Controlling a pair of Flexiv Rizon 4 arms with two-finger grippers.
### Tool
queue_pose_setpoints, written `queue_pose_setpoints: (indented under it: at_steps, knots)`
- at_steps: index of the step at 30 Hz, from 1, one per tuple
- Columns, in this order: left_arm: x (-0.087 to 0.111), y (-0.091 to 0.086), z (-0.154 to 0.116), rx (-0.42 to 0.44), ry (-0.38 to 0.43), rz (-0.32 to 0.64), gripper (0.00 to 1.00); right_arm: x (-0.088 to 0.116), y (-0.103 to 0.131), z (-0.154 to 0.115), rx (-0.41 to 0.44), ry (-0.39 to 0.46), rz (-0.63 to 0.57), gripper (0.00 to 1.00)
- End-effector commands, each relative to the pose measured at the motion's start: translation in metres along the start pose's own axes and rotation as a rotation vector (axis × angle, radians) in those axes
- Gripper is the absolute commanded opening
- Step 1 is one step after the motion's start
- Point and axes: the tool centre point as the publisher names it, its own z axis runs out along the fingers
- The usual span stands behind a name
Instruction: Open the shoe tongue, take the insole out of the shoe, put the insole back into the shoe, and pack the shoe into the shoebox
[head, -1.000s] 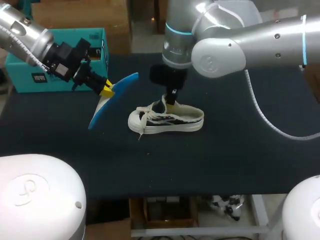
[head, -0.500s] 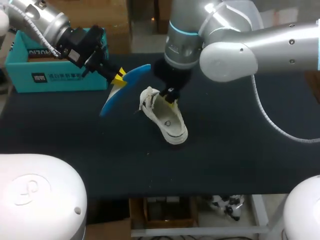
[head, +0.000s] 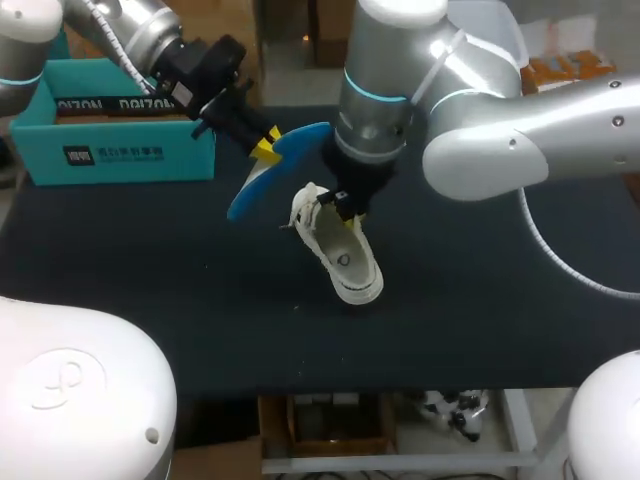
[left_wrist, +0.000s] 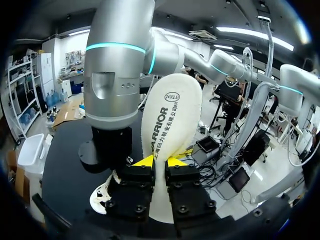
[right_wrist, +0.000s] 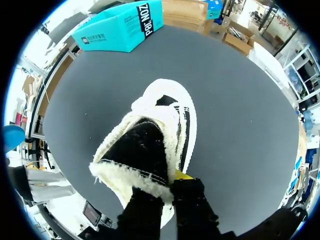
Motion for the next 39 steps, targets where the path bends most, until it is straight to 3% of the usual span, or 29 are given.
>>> queue_pose_setpoints:
  at_steps: [1, 18, 19, 20, 21, 30, 39]
  knots:
    - [-0.01, 0.003, 0.006, 0.01, 0.08, -0.001, 0.0, -0.001, -0.007, 0.002, -0.078, -0.012, 0.034, 0.0]
    - [-0.02, 0.012, 0.018, 0.041, 0.103, -0.015, 0.0, -0.023, -0.02, 0.019, -0.125, 0.011, 0.116, 0.0]
    - [-0.019, 0.013, 0.019, 0.041, 0.105, -0.015, 0.0, -0.024, -0.02, 0.02, -0.129, 0.015, 0.116, 0.36]
    - [-0.019, 0.013, 0.019, 0.041, 0.106, -0.015, 0.0, -0.025, -0.021, 0.02, -0.132, 0.016, 0.117, 0.92]
    - [-0.019, 0.014, 0.02, 0.041, 0.107, -0.015, 0.0, -0.026, -0.022, 0.019, -0.133, 0.017, 0.119, 1.0]
    - [-0.012, 0.01, 0.014, 0.078, 0.123, 0.005, 0.0, -0.029, -0.03, -0.01, -0.127, 0.034, 0.147, 1.0]
    - [0.008, -0.009, 0.015, 0.139, 0.218, 0.068, 0.0, -0.038, -0.039, -0.066, -0.106, 0.154, 0.095, 1.0]
